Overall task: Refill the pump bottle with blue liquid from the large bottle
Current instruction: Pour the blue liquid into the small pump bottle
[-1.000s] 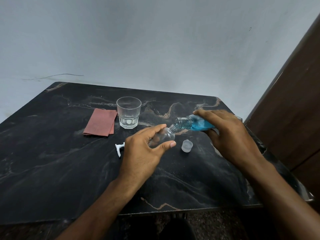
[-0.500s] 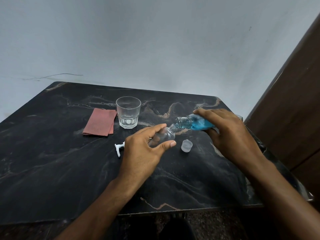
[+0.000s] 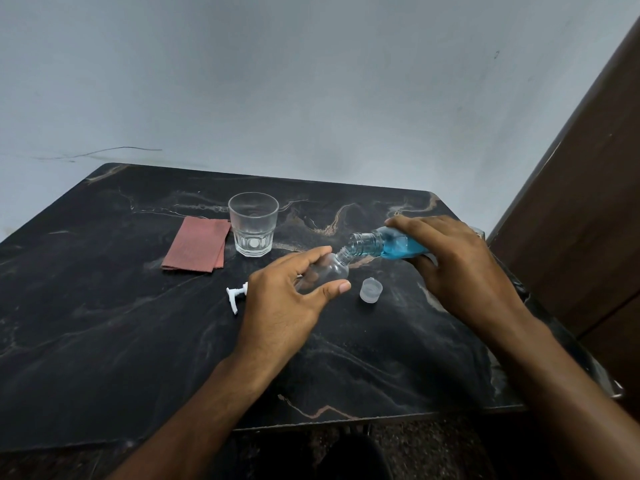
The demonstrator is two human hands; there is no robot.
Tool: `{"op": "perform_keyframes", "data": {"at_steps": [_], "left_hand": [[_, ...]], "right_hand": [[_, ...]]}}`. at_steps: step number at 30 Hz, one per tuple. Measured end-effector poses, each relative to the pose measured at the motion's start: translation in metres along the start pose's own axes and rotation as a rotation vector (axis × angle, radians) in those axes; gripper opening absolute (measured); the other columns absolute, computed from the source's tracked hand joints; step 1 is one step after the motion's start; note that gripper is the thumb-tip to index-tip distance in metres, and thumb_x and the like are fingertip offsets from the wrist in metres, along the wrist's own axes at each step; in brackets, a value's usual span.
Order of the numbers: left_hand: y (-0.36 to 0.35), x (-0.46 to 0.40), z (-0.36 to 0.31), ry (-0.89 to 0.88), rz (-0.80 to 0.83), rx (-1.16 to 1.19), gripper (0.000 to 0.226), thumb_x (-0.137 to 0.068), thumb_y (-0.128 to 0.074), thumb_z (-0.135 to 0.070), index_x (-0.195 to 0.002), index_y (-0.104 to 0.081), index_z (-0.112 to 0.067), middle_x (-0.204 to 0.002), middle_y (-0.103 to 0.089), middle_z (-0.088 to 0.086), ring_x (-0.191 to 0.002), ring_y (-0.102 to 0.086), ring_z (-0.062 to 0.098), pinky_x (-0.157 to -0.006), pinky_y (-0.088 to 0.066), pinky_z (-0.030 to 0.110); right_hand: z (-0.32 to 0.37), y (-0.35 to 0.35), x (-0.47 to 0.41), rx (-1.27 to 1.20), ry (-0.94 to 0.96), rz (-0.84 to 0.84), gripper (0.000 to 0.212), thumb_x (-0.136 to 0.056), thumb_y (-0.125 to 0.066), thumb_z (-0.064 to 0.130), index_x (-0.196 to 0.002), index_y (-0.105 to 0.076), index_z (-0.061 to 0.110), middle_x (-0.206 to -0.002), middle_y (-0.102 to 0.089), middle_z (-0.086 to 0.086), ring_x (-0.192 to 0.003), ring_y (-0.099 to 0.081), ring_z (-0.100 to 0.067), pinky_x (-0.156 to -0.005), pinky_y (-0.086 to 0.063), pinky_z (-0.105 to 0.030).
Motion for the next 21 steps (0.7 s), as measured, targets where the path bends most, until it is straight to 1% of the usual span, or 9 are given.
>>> {"op": "perform_keyframes", "data": {"at_steps": [4,9,13,14,17,18,21], "left_hand": [[0.0004,-0.0003,-0.0005,0.01,0.003,0.006,0.056,-0.069,-0.091,-0.027,-0.123,-0.073,-0.023,-0.108,-0.071,-0.022,-0.107,-0.064,-0.015,-0.09,-0.051,0.007],[-0.0004,-0.0001,-0.0008,0.024,0.0,0.029,0.057,-0.068,-0.091,-0.025,-0.122,-0.073,-0.021,-0.109,-0.073,-0.019,-0.106,-0.066,-0.014,-0.091,-0.051,0.008],[0.0003,-0.0007,-0.0017,0.027,0.001,0.018,0.057,-0.068,-0.09,-0.027,-0.122,-0.073,-0.023,-0.112,-0.075,-0.015,-0.108,-0.068,-0.007,-0.095,-0.054,0.018],[0.0003,-0.0007,-0.0018,0.026,0.002,0.018,0.057,-0.068,-0.09,-0.027,-0.123,-0.073,-0.023,-0.112,-0.075,-0.015,-0.108,-0.068,-0.008,-0.095,-0.054,0.017],[0.0001,-0.0007,-0.002,0.022,0.005,0.009,0.057,-0.068,-0.091,-0.027,-0.122,-0.073,-0.023,-0.113,-0.075,-0.015,-0.107,-0.066,-0.013,-0.091,-0.05,0.007],[0.0002,-0.0007,-0.002,0.023,0.007,0.01,0.057,-0.068,-0.091,-0.027,-0.122,-0.073,-0.022,-0.113,-0.075,-0.015,-0.107,-0.066,-0.013,-0.09,-0.049,0.006],[0.0007,-0.0009,-0.0027,0.022,0.015,-0.003,0.058,-0.068,-0.09,-0.031,-0.123,-0.073,-0.023,-0.115,-0.074,-0.015,-0.109,-0.066,-0.012,-0.093,-0.051,0.01]], "right_hand": [[-0.0005,0.0008,-0.0003,-0.003,-0.002,0.004,0.052,-0.085,-0.077,0.009,-0.134,-0.061,0.019,-0.125,-0.069,0.0,-0.113,-0.063,-0.023,-0.095,-0.05,-0.043],[-0.0009,0.0014,-0.0008,-0.003,0.003,0.007,0.052,-0.085,-0.076,0.008,-0.134,-0.062,0.018,-0.125,-0.069,-0.002,-0.114,-0.063,-0.024,-0.095,-0.05,-0.045],[-0.0011,0.0015,-0.0006,0.006,0.005,0.007,0.053,-0.085,-0.077,0.009,-0.134,-0.061,0.019,-0.126,-0.069,-0.002,-0.114,-0.063,-0.025,-0.096,-0.05,-0.045],[-0.0014,0.0015,-0.0005,0.005,0.005,0.007,0.053,-0.085,-0.077,0.009,-0.134,-0.061,0.019,-0.126,-0.069,-0.002,-0.114,-0.063,-0.025,-0.096,-0.05,-0.044],[-0.0018,0.002,-0.0005,0.005,0.009,0.004,0.052,-0.085,-0.077,0.009,-0.134,-0.062,0.018,-0.125,-0.069,-0.002,-0.113,-0.063,-0.025,-0.095,-0.05,-0.045],[-0.0019,0.0021,-0.0004,0.005,0.012,0.0,0.052,-0.085,-0.077,0.008,-0.134,-0.062,0.018,-0.125,-0.069,-0.002,-0.113,-0.063,-0.025,-0.095,-0.05,-0.045],[-0.0018,0.0026,-0.0003,0.005,0.016,-0.004,0.052,-0.084,-0.078,0.008,-0.133,-0.062,0.017,-0.124,-0.07,-0.002,-0.112,-0.064,-0.026,-0.095,-0.051,-0.045]]}}
Point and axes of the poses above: each hand's wrist, its own x-axis away from the middle knuckle, its own y-axis out of the back of the hand, z = x × y, the point moved 2 cm from there along -x, towards the middle knuckle
